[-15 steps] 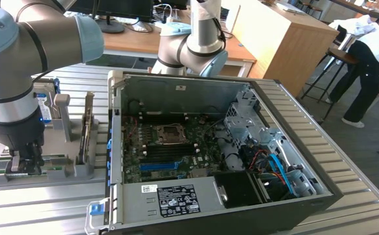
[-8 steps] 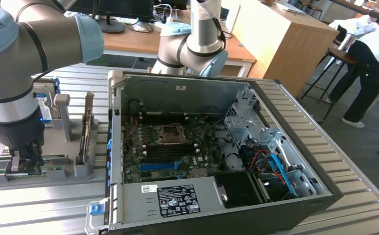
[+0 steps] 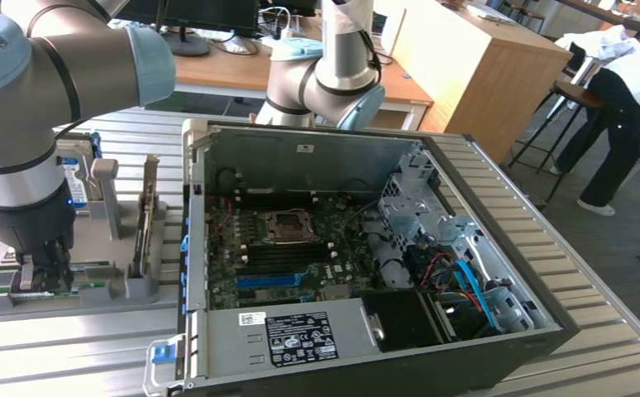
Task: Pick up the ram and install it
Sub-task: 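Pick up the ram and move it above insertion slot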
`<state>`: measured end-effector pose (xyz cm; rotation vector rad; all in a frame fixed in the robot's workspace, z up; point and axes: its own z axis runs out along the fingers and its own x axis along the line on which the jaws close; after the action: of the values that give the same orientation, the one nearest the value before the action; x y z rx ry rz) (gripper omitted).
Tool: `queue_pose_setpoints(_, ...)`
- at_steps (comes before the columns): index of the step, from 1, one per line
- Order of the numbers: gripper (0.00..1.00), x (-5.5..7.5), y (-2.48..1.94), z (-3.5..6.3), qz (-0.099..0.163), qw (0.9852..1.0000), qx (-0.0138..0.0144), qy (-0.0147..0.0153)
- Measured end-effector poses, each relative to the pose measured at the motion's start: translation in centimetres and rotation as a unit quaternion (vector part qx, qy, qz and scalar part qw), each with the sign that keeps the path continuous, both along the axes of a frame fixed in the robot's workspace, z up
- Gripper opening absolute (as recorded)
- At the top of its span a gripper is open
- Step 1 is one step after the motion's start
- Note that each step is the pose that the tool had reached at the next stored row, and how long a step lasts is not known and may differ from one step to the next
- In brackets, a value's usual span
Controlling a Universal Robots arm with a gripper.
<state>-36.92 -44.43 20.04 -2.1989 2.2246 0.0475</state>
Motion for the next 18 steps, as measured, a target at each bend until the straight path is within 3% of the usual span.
queue_pose_setpoints(4, 0.17, 0.0, 0.0, 0.0, 0.0, 1.0, 0.0, 0.0)
queue_pose_setpoints(5, 0.11, 0.0, 0.0, 0.0, 0.0, 1.0, 0.0, 0.0)
queue_pose_setpoints(18, 0.11, 0.0, 0.0, 0.16, 0.0, 1.0, 0.0, 0.0)
